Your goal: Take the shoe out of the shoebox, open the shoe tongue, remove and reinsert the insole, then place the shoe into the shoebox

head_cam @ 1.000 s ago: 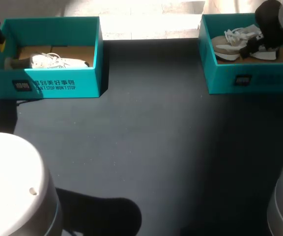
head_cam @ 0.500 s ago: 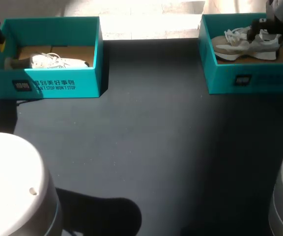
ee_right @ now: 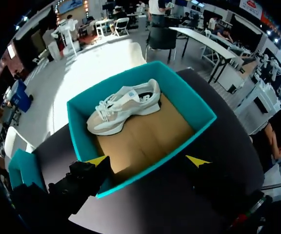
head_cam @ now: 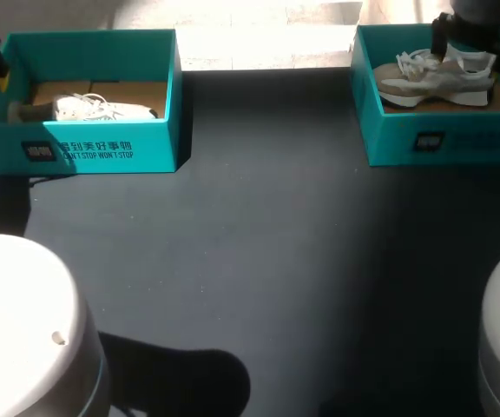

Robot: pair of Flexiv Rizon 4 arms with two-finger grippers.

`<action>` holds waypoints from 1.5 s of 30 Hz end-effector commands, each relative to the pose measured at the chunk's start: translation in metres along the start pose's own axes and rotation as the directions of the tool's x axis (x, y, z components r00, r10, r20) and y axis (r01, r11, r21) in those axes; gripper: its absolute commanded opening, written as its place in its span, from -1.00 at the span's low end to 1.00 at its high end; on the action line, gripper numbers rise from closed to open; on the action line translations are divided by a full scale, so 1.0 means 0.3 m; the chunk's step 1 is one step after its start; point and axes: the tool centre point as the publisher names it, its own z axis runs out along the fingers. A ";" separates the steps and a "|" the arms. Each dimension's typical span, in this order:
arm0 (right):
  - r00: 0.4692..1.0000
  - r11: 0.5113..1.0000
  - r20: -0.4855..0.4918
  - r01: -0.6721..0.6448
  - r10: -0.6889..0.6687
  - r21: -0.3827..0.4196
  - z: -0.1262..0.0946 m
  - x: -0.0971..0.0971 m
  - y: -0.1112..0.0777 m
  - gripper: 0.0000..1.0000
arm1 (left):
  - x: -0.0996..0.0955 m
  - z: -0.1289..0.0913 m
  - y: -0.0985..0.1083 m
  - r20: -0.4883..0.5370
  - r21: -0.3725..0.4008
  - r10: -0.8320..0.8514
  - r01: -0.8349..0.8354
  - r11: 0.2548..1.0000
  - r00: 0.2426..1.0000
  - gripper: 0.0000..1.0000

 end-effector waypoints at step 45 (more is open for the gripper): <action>0.954 0.935 0.024 0.289 -0.300 0.205 0.570 -0.048 0.483 1.00 | 0.000 -0.001 -0.003 -0.002 -0.003 0.001 -0.001 1.000 1.000 1.00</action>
